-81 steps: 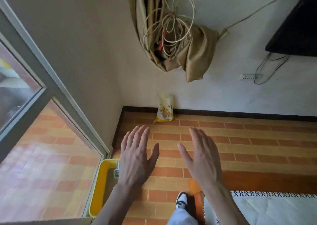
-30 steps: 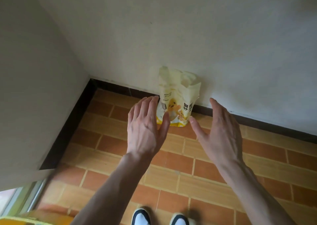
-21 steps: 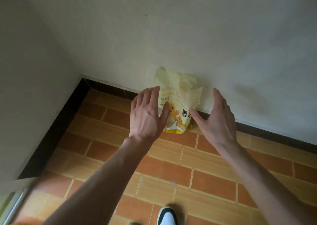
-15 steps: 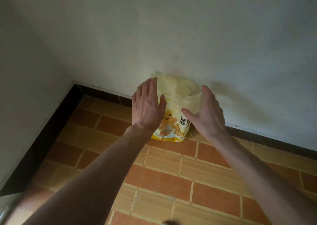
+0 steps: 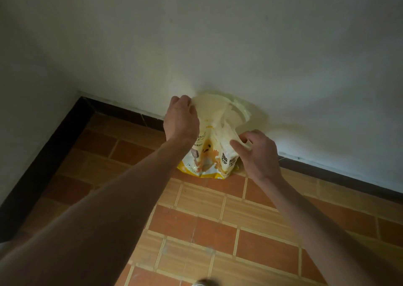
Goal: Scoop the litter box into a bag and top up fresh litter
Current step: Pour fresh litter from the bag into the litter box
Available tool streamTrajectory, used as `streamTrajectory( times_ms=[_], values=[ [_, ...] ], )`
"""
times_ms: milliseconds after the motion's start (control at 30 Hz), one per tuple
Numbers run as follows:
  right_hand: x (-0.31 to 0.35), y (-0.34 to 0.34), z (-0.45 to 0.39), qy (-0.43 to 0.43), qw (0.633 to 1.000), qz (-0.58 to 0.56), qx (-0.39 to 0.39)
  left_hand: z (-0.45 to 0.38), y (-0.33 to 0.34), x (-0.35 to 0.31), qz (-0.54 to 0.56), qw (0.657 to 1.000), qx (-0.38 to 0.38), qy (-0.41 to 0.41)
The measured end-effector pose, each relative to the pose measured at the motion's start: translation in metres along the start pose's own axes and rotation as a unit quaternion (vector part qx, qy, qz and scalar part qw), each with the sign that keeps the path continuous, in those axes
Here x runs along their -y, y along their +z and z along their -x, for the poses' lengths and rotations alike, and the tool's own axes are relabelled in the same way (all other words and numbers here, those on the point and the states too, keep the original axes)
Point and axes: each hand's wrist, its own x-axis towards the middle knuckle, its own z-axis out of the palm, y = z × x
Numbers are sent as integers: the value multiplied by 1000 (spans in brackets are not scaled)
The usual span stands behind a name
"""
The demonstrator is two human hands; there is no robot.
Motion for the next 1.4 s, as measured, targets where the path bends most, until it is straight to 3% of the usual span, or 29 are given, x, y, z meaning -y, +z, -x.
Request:
streamTrajectory(
  times_ms=[200, 367, 667, 867, 1000, 1100, 1200, 1400],
  values=[
    [1, -10, 28, -7, 1000, 1, -18, 38, -29, 28, 21, 999, 28, 25],
    [16, -24, 47, -15, 998, -51, -14, 82, -56, 43, 16, 999, -7, 52],
    [73, -40, 82, -72, 997, -8, 35, 176, -120, 65, 22, 998, -51, -34],
    [121, -37, 127, -110, 986, -9, 125, 239, -184, 107, -37, 998, 44, -37],
    [150, -32, 162, -186, 963, -16, 192, 268, -215, 126, -40, 990, 112, -80],
    [158, -26, 186, -214, 945, -17, 245, 279, -230, 138, -25, 983, 94, -155],
    [169, -21, 209, -236, 938, 2, 252, 296, -246, 155, -69, 978, 72, -184],
    [199, -9, 235, -209, 944, -4, 254, 344, -287, 178, -89, 980, 52, -172]
  ],
)
